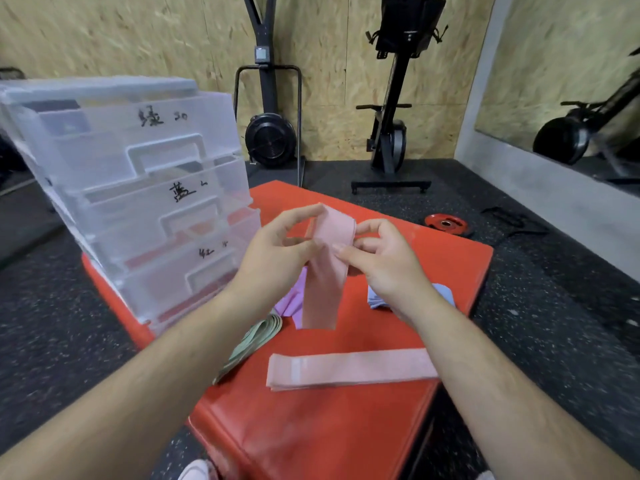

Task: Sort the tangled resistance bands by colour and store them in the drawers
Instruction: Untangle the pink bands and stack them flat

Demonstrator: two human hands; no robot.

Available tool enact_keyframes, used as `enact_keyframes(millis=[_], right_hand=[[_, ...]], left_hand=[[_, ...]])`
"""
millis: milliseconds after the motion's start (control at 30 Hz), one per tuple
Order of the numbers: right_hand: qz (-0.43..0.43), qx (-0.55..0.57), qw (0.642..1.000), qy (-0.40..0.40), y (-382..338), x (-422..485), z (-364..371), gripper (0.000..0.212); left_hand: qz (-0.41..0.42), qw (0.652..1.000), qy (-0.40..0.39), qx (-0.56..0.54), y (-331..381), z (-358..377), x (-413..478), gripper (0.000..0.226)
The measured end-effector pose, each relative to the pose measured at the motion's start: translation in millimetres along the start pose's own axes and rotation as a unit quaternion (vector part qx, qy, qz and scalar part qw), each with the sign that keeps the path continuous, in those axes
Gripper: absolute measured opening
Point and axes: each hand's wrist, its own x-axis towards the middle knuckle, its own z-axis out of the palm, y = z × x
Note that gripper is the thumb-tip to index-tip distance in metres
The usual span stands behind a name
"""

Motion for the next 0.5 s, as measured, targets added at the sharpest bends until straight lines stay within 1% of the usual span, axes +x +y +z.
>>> enact_keyframes(millis=[67, 133, 200, 233, 267, 333, 400, 433, 500], right_hand=[[0.018, 0.027, 0.999, 0.028, 0, -10, 1, 0.04], [0.022, 0.024, 0.997, 0.066, 3, -14, 1, 0.042], [0.03, -0.014, 0.996, 0.083, 3, -18, 0, 0.036], [0.041, -0.016, 0.996, 0.078, 1, -21, -2, 0.031], [0.06, 0.005, 0.997, 0.056, -3, -26, -4, 0.027], [0.109, 0.051, 0.992, -0.026, -8, -35, -7, 0.027], [0.12, -0.004, 0.988, -0.098, -8, -42, -10, 0.028], [0.111, -0.036, 0.987, -0.11, -6, -43, -12, 0.027], [0.09, -0.058, 0.991, -0.083, -4, -42, -13, 0.023]], left_hand=[[-0.004, 1.0, -0.006, -0.028, -14, 2, -12, 0.053], [-0.028, 0.998, -0.039, -0.049, -29, 6, -19, 0.055], [-0.04, 0.995, -0.08, -0.042, -39, 9, -25, 0.06], [-0.03, 0.996, -0.08, -0.037, -40, 10, -26, 0.06], [-0.02, 0.997, -0.065, -0.034, -41, 11, -27, 0.056], [-0.008, 0.999, -0.031, -0.03, -41, 11, -29, 0.038], [-0.015, 1.0, -0.014, -0.024, -40, 11, -28, 0.02], [-0.023, 0.999, -0.012, -0.021, -40, 10, -28, 0.014], [-0.036, 0.998, -0.03, -0.03, -38, 9, -27, 0.006]])
